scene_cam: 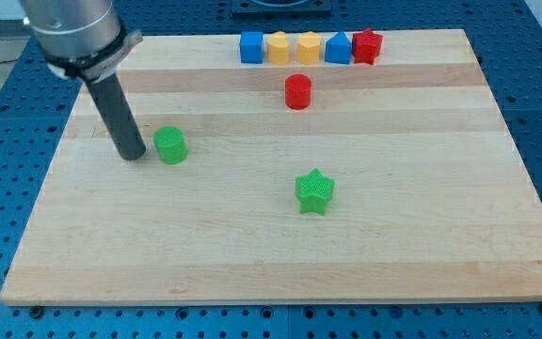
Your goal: Push the green circle to the top left of the green star
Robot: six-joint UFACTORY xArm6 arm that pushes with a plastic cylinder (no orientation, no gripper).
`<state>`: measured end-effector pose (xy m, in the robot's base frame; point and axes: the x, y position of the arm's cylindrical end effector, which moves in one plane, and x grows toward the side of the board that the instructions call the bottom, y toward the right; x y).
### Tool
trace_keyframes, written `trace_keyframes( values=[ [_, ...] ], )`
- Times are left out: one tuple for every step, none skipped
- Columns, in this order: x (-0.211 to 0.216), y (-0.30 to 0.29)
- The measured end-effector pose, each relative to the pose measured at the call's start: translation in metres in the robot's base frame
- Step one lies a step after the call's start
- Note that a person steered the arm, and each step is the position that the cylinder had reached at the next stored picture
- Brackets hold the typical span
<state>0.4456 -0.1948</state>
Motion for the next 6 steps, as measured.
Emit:
trace_keyframes(
  values=[
    [0.002,0.008],
    [-0.020,-0.004],
    [-0.024,0.010],
    [-0.018,0.045],
    [-0.002,0.082],
    [0.011,0.114]
  ],
)
